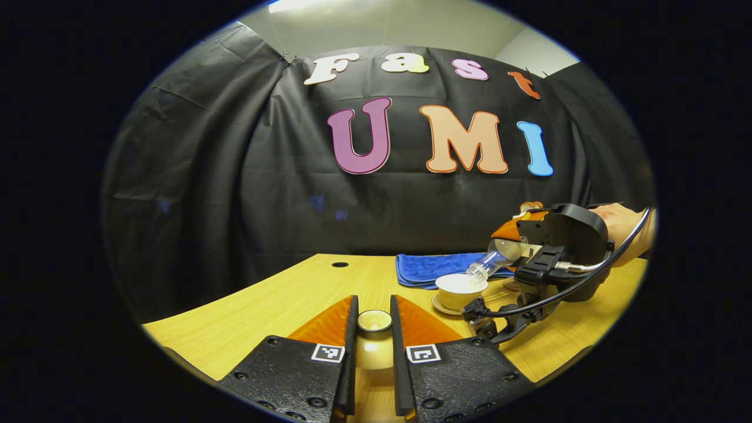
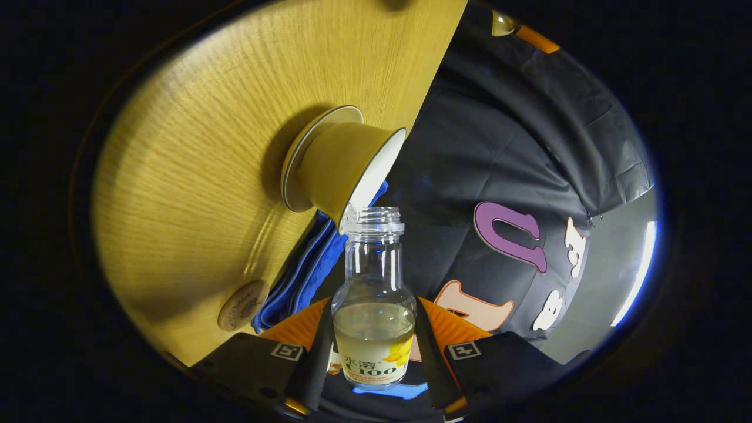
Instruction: Open the teacup lid with one hand, grasp the water bottle and pour water into the teacup with the other hand; after pouring, place the water bottle on the coaster and then close the teacup lid.
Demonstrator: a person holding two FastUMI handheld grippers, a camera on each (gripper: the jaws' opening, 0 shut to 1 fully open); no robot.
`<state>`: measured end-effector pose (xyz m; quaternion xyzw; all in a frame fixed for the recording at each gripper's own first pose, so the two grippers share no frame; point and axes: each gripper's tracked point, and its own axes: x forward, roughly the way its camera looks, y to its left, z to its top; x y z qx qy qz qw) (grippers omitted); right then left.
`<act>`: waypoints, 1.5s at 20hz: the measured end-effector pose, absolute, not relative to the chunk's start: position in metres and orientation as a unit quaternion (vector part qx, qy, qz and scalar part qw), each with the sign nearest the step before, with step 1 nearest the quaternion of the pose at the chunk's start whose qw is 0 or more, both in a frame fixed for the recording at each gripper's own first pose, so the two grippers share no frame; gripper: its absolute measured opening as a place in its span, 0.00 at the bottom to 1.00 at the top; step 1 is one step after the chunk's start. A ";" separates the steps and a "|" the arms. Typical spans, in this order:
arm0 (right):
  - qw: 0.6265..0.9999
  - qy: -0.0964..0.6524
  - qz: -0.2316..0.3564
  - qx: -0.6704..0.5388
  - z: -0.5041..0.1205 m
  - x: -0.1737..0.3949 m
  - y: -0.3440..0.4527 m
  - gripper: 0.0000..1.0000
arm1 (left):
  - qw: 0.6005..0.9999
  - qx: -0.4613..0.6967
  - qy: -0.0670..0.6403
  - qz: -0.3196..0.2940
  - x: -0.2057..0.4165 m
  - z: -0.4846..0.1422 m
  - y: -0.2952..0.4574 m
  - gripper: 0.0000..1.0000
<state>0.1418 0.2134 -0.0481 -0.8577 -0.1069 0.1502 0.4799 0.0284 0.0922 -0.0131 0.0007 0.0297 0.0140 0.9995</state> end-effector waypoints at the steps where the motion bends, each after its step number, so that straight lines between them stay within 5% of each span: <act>1: 0.478 -0.107 0.151 -0.858 -0.047 0.143 0.216 0.73 | 0.999 0.001 0.030 0.014 0.028 -0.014 0.092 0.24; 17: 0.455 -0.116 0.159 -0.869 -0.043 0.141 0.221 0.73 | 0.999 0.001 0.029 0.017 0.030 -0.014 0.095 0.24; 25: 0.538 -0.084 0.167 -0.822 -0.054 0.142 0.210 0.75 | 0.999 0.002 0.030 0.027 0.030 -0.014 0.100 0.24; 30: 0.639 -0.047 0.174 -0.748 -0.047 0.150 0.201 0.74 | 0.999 0.001 0.031 0.031 0.031 -0.015 0.102 0.23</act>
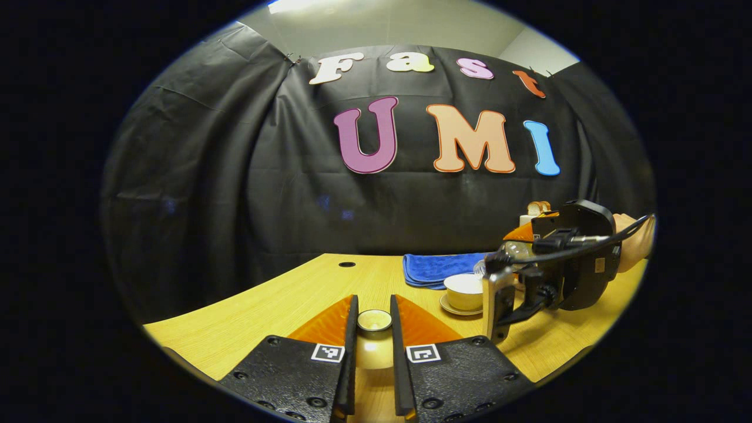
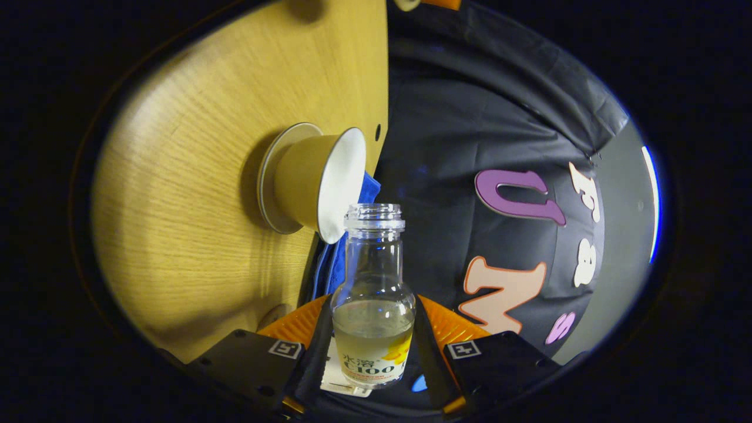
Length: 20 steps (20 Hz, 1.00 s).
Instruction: Open the teacup lid with one hand, grasp the water bottle and pour water into the teacup with the other hand; after pouring, place the water bottle on the coaster and then close the teacup lid.
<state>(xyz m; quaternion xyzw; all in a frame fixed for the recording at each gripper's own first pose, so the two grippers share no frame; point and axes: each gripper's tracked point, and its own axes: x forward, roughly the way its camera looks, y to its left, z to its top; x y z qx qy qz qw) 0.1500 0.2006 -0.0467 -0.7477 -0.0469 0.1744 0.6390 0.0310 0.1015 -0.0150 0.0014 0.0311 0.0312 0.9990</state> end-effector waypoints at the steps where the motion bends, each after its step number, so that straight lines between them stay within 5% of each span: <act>1: 0.661 -0.037 0.175 -0.729 -0.044 0.152 0.198 0.75 | 0.999 0.001 0.031 0.032 0.031 -0.014 0.101 0.24; 7: 0.777 0.000 0.167 -0.606 -0.030 0.160 0.172 0.76 | 0.999 0.001 0.032 0.035 0.033 -0.015 0.101 0.24; 12: 0.936 0.034 0.151 -0.317 -0.002 0.180 0.137 0.72 | 0.999 0.001 0.032 0.033 0.036 -0.015 0.097 0.24; 20: 0.988 0.057 0.138 -0.044 -0.006 0.188 0.112 0.75 | 0.999 0.001 0.032 0.032 0.038 -0.015 0.093 0.24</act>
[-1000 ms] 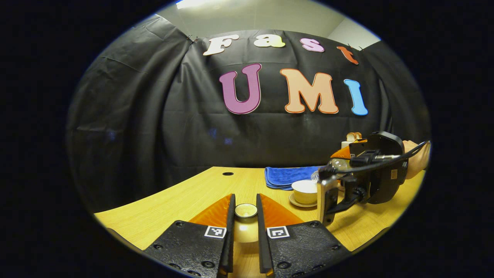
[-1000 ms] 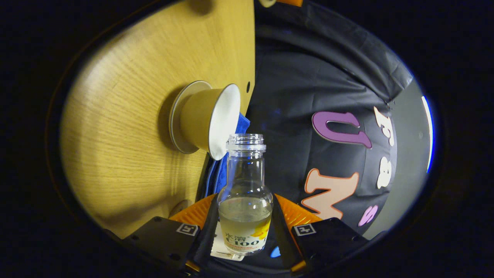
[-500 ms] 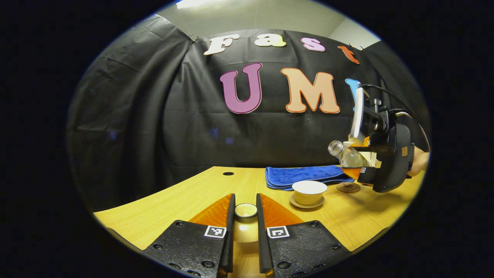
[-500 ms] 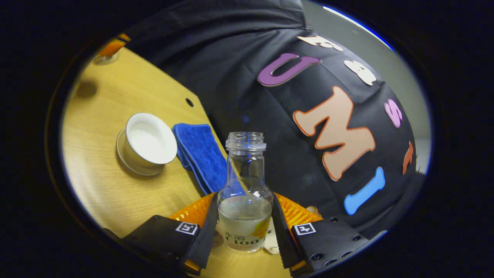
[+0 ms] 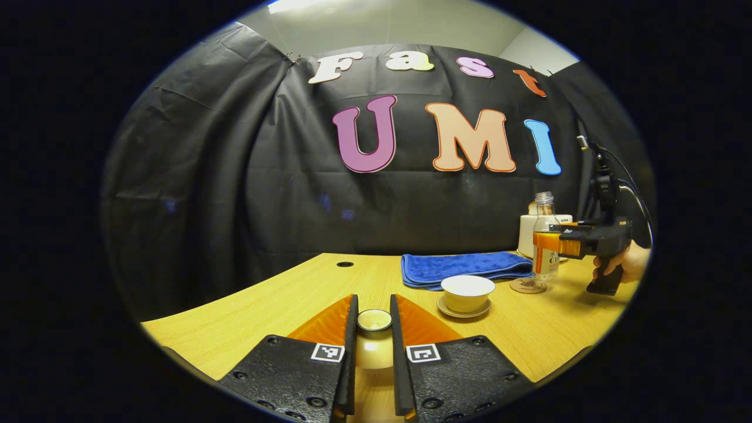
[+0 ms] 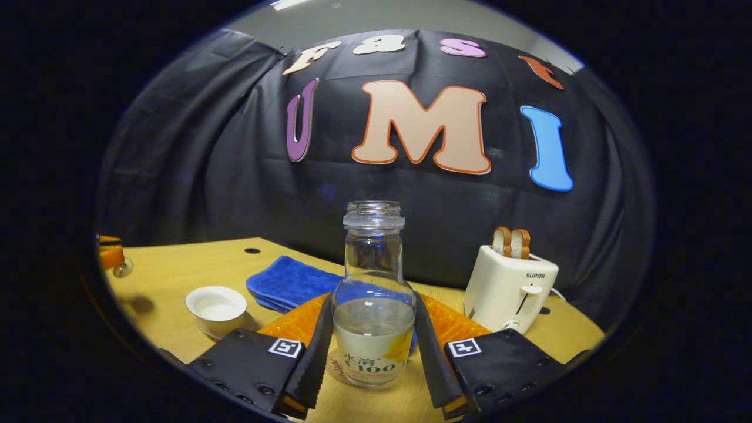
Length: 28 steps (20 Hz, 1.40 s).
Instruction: Open the teacup lid with one hand, grasp the water bottle and pour water into the teacup with the other hand; after pouring, place the water bottle on the coaster and then close the teacup lid.
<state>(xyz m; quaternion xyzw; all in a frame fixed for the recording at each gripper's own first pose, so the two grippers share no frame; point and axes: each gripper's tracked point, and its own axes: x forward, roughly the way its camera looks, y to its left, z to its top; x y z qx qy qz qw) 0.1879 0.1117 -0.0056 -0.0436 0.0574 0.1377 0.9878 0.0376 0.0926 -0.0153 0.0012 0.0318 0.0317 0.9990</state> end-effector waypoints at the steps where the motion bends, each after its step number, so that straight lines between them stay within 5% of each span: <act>1: 0.989 0.050 0.135 -0.026 -0.003 0.187 0.111 0.75 | 0.999 0.000 0.032 0.031 0.038 -0.016 0.092 0.24; 14: 0.997 0.025 0.074 0.021 -0.018 0.203 0.102 0.75 | 0.999 0.001 0.032 0.029 0.038 -0.015 0.088 0.24; 28: 0.997 0.038 0.072 -0.002 -0.029 0.207 0.109 0.75 | 0.999 0.001 0.031 0.029 0.038 -0.016 0.088 0.24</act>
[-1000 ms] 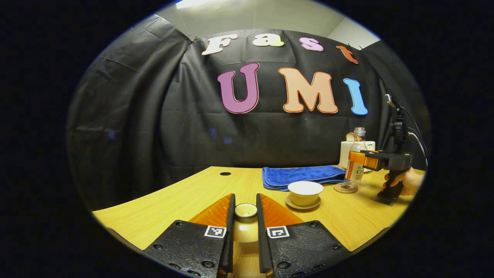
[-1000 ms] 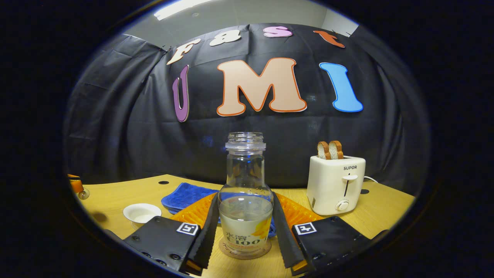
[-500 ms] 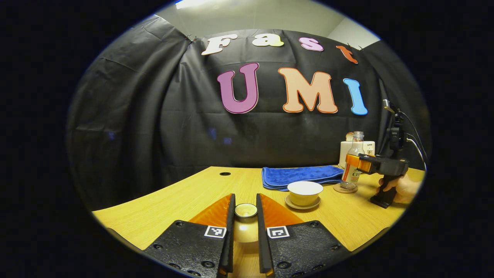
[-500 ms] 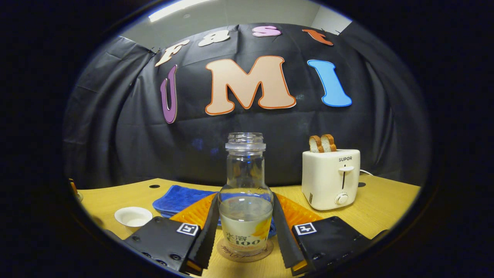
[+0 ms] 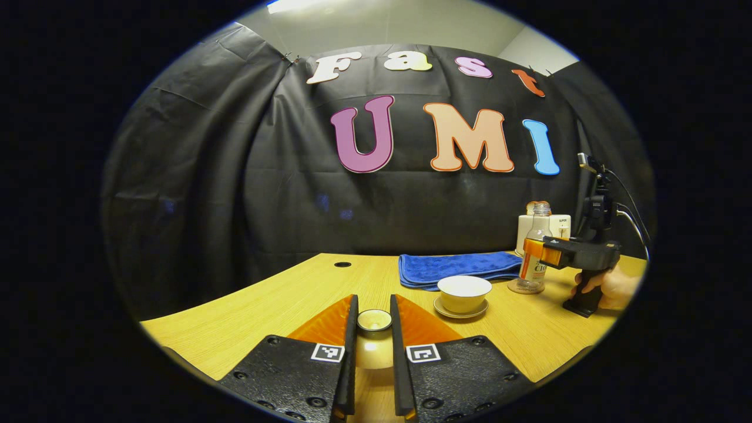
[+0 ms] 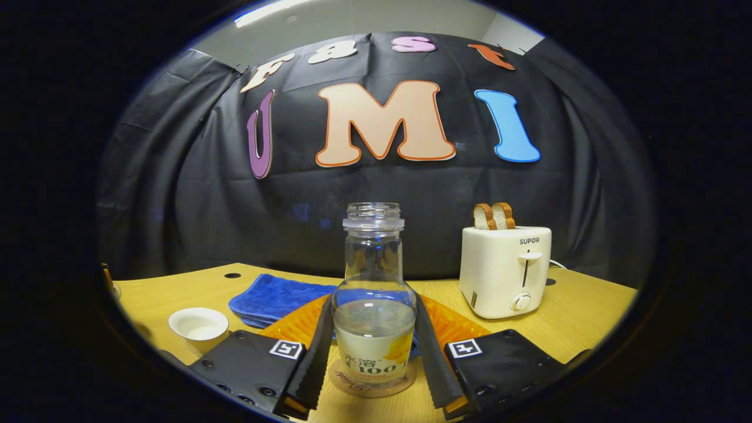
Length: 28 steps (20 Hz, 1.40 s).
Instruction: Open the teacup lid with one hand, grasp the water bottle and pour water into the teacup with the other hand; after pouring, place the water bottle on the coaster and then close the teacup lid.
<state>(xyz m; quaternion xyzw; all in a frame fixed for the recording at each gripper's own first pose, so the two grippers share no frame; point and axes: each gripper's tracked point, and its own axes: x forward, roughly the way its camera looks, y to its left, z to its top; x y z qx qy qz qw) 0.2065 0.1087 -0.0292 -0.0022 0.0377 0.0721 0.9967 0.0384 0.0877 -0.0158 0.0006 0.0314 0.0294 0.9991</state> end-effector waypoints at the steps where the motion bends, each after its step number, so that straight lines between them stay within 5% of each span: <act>1: 0.997 0.038 0.071 -0.002 -0.031 0.206 0.109 0.74 | 0.999 0.001 0.031 0.029 0.038 -0.016 0.088 0.24; 16: 0.997 0.051 0.066 -0.004 -0.037 0.206 0.108 0.80 | 0.999 0.001 0.031 0.021 0.041 -0.016 0.077 0.24; 22: 0.997 0.051 0.064 -0.004 -0.035 0.194 0.105 0.97 | 0.999 0.000 0.031 0.011 0.043 -0.015 0.065 0.24; 28: 0.996 0.049 0.069 -0.004 -0.029 0.158 0.085 0.97 | 0.997 -0.004 0.030 -0.076 0.074 -0.017 0.004 0.23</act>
